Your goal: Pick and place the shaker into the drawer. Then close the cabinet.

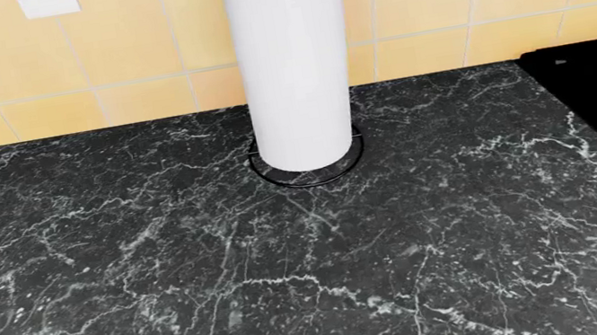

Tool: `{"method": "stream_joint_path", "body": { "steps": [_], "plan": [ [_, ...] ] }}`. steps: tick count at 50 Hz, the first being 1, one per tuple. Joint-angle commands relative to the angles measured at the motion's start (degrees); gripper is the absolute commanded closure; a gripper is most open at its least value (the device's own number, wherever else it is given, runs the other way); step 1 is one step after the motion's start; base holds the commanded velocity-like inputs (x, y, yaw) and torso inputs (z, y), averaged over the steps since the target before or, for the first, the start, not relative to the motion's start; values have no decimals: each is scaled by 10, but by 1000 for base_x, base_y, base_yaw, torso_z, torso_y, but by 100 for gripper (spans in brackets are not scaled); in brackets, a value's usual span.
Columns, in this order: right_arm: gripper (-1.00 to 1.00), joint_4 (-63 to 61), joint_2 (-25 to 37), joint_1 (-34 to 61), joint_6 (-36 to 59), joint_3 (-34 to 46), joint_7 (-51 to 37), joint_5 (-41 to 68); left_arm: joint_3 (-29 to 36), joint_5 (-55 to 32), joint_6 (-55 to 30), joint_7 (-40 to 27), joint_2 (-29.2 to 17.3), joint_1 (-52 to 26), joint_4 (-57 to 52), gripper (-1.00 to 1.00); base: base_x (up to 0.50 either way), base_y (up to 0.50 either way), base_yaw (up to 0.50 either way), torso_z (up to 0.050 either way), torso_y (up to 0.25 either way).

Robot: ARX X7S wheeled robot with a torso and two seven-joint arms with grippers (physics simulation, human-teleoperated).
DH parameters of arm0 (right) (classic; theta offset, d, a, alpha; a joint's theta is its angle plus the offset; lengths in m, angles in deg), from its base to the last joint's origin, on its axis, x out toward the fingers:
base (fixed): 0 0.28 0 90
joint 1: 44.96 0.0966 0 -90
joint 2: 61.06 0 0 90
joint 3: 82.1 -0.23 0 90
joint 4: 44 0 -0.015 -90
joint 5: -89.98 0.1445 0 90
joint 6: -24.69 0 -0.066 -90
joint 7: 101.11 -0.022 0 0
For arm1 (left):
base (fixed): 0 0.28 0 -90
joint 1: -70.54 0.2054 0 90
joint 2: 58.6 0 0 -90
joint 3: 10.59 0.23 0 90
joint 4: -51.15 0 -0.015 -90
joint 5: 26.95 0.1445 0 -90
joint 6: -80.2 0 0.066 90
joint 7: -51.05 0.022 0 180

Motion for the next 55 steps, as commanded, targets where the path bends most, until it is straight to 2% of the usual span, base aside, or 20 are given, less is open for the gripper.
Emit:
{"method": "stream_joint_path", "body": {
  "steps": [1, 12, 23, 36, 55],
  "plan": [
    [100, -54, -21, 3, -65, -114, 19, -91, 5, -12, 1, -2, 0, -1, 0, 100, 0, 0, 0, 0, 0],
    [100, -121, -26, 3, -89, -125, 20, -63, 18, -28, 4, 0, 0, 1, 0, 100, 0, 0, 0, 0, 0],
    [100, -111, -31, 3, -102, -125, 26, -64, 0, -11, 4, 7, 0, 7, 0, 100, -42, 0, 0, 0, 0],
    [100, -95, -28, 3, -112, -125, 21, -58, 16, -29, 9, 7, 0, 13, 0, 100, -500, 1, 0, 1, 0],
    [100, -90, -29, 3, -105, -123, 23, -62, 6, -20, 6, 10, 0, 14, 0, 100, -500, 1, 0, 1, 0]
  ]
}}
